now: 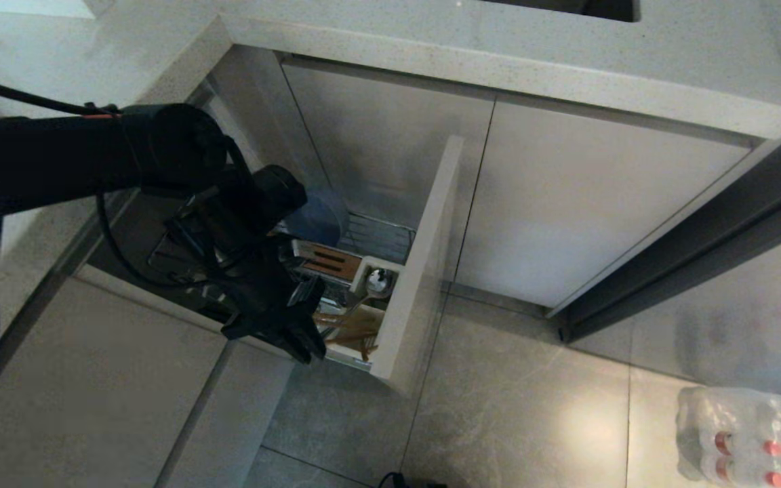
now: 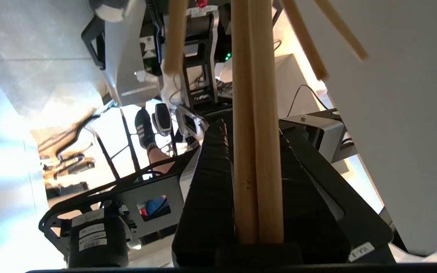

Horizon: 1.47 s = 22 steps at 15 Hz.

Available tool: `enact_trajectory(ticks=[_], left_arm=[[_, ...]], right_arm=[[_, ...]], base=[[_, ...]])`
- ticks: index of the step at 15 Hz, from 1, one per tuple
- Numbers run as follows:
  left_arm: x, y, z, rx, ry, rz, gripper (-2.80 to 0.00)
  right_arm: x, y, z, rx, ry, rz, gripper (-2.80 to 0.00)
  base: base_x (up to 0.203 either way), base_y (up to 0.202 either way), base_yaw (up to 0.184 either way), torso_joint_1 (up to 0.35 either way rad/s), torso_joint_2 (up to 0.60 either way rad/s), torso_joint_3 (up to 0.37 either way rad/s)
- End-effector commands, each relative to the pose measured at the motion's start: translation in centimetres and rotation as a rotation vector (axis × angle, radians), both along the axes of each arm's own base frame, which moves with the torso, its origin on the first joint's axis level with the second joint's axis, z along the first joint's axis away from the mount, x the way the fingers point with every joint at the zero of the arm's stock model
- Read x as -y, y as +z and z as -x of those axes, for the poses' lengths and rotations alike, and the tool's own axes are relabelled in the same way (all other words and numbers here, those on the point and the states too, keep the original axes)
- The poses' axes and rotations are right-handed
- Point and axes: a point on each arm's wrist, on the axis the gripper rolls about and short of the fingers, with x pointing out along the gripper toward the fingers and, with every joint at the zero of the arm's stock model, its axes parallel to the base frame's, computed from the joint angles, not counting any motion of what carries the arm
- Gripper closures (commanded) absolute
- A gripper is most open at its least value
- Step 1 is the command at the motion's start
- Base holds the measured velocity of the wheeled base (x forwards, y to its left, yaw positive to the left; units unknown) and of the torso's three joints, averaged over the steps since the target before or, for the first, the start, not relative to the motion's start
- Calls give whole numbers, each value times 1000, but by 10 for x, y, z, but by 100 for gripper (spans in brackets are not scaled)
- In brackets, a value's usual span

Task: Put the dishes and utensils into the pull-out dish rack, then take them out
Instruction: Take the chopsticks out of the cupboard

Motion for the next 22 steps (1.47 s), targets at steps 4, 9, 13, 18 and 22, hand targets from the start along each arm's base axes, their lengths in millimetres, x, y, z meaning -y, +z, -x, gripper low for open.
enact_trajectory(ticks=[4,9,13,18,22], left_arm=[[-5,16,12,32,8,26,0],[-8,26,19,59,15,39,0],[-14,41,33,91,15,48,0],[-21,58,49,151,18,57,0],[-27,70,63,188,20,61,0]], right_arm=[[0,0,0,-1,0,0,0],[0,0,0,-1,0,0,0],[0,0,0,-1,0,0,0],[0,0,0,-1,0,0,0],[0,0,0,-1,0,0,0]], base=[[0,0,0,0,0,0],[0,0,0,0,0,0],[0,0,0,0,0,0],[0,0,0,0,0,0],[0,0,0,0,0,0]])
